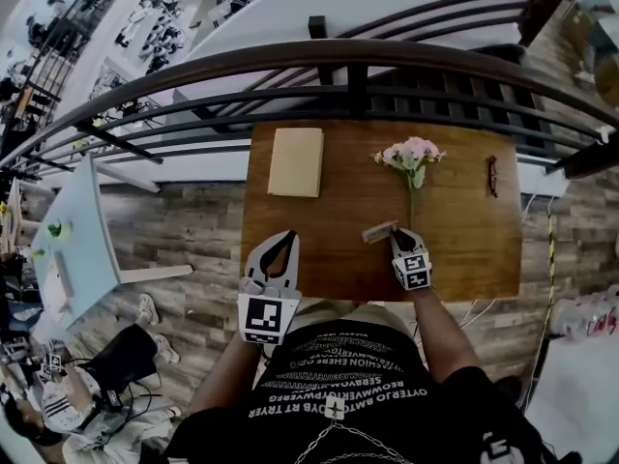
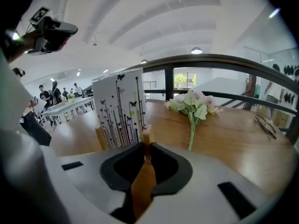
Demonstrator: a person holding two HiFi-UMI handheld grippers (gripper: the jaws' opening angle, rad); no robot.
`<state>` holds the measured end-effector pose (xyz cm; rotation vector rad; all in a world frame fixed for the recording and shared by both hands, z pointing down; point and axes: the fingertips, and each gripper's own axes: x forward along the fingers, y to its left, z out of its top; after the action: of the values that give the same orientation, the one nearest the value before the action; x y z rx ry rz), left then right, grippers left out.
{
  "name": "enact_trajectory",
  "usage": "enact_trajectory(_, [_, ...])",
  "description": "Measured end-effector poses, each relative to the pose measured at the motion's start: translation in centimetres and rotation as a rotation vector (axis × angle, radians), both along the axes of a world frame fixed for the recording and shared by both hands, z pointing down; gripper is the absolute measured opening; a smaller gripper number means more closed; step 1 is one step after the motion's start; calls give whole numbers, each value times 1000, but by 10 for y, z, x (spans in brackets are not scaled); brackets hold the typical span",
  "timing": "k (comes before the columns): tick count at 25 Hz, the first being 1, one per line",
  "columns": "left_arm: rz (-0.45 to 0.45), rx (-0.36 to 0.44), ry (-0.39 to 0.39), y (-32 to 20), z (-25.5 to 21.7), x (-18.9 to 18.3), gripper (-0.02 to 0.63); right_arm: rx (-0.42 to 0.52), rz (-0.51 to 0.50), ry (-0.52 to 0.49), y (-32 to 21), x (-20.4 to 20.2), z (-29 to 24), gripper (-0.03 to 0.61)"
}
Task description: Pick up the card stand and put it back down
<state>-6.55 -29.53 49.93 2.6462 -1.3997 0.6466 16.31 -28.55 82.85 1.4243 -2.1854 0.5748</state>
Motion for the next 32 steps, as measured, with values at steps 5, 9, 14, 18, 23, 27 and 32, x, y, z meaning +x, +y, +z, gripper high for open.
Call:
enact_trajectory(5, [-5, -2, -9, 3, 2, -3, 23, -30, 7, 4, 0, -4, 5, 55])
enact_trajectory(9, [-10, -4, -16, 10, 4, -2, 23, -28, 21, 11, -2, -3, 4, 55])
enact_trajectory(14, [-19, -8, -33, 16, 6, -7, 23, -9, 76, 29, -14, -2, 6, 54])
enact_trajectory(18, [-35, -16, -43, 19, 9, -15, 24, -4, 148, 55, -34, 5, 5, 54])
enact_trajectory(23, [-36, -22, -49, 17, 12, -16, 23, -43, 257, 69, -47, 14, 8, 54])
enact_trajectory(27, [-18, -10, -48, 16, 8, -9, 23, -66, 254, 58, -40, 10, 9, 55])
enact_trajectory(32, [-9, 8, -48, 17, 3, -7, 24, -148, 226, -32, -22, -3, 11, 139])
